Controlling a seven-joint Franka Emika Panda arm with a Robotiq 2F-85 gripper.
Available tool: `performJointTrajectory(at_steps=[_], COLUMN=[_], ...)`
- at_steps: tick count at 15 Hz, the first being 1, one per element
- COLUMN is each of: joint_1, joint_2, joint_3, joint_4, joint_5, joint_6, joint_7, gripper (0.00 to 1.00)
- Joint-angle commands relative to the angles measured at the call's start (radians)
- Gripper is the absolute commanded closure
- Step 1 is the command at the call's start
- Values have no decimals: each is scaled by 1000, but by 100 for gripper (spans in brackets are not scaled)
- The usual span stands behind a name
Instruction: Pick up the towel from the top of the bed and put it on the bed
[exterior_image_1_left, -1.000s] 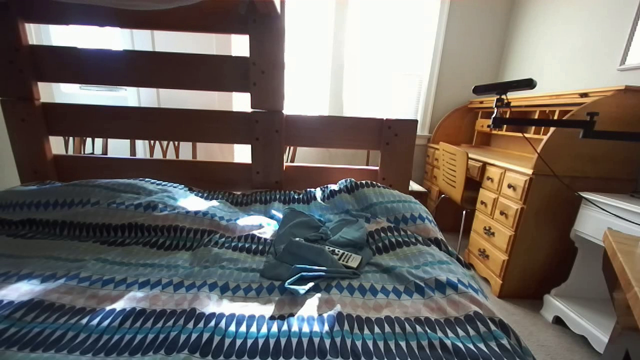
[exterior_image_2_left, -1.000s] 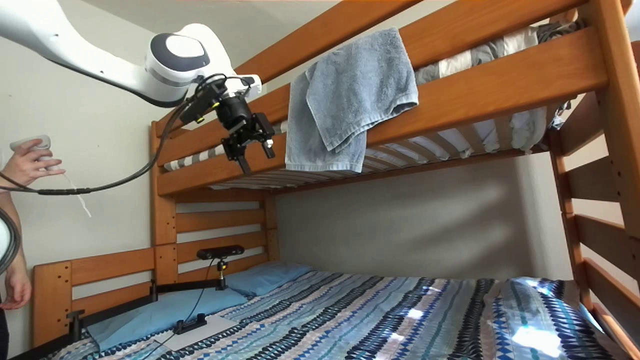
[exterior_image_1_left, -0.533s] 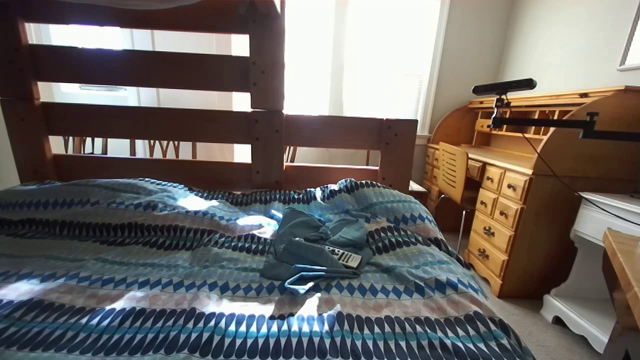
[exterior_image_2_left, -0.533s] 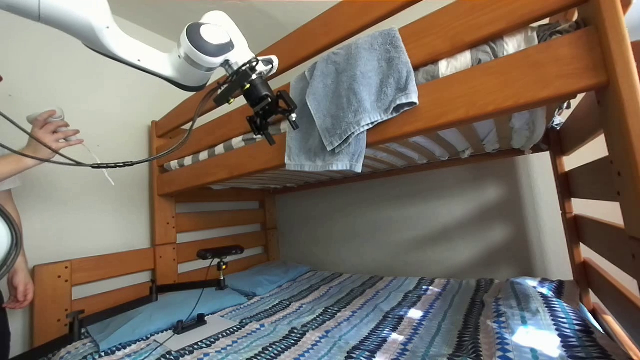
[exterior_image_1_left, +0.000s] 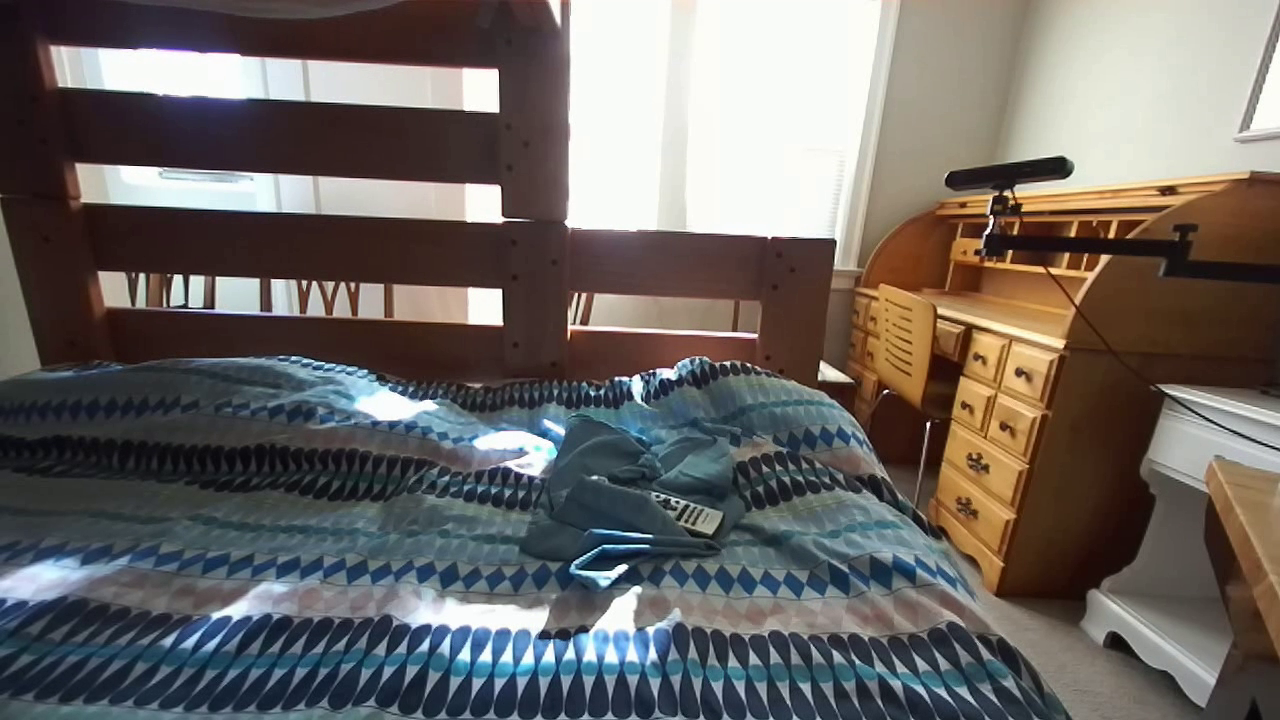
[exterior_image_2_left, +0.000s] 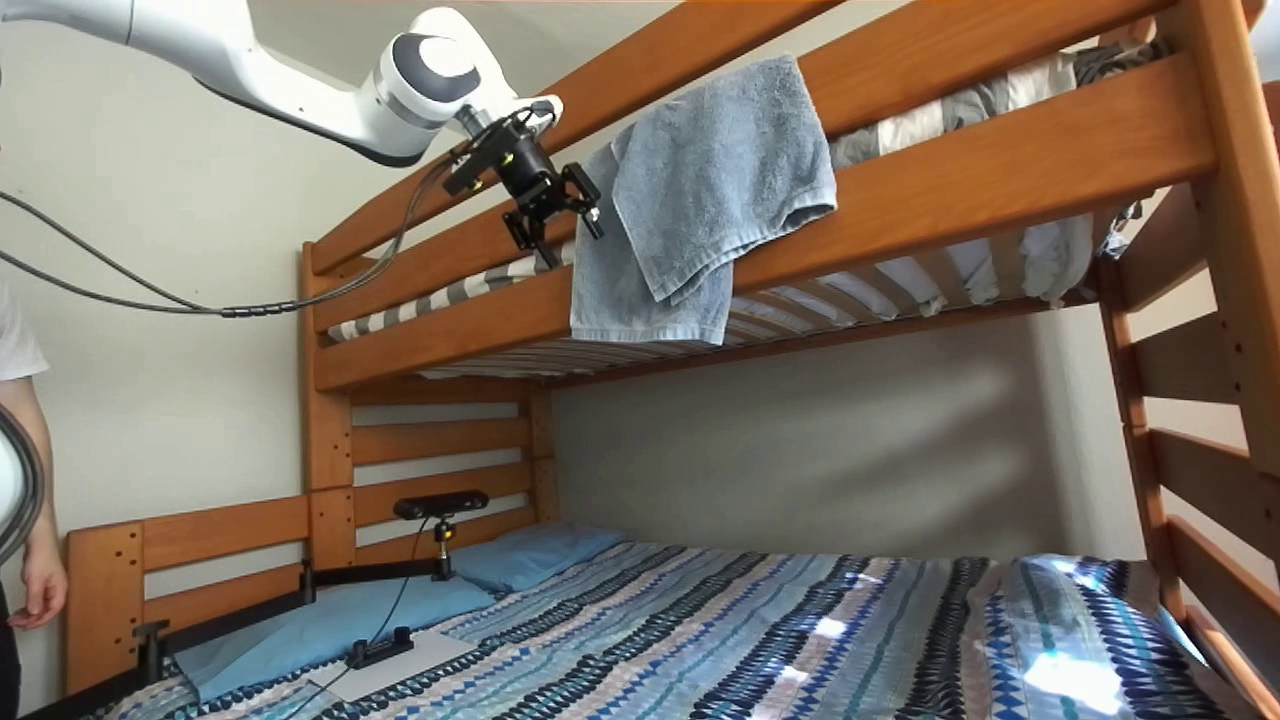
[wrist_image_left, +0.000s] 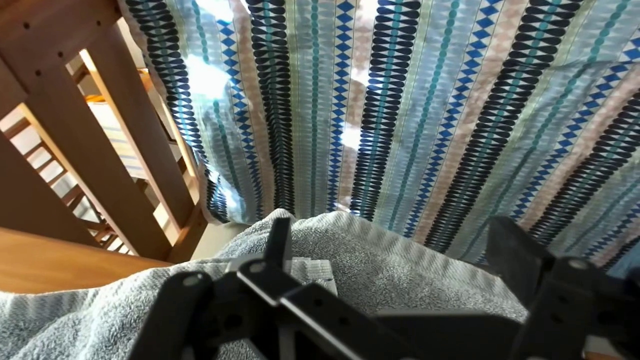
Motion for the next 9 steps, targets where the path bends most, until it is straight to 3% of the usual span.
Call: performJointTrajectory(at_steps=[1,5,9], joint_1=[11,8,22], joint_2=[5,86,206], joint_3=[-8,23,75], joint_4=[6,90,219], joint_5=[-6,-59,-186], joint_6=[-4,62,160], joint_7=[4,29,59], gripper=[0,0,0])
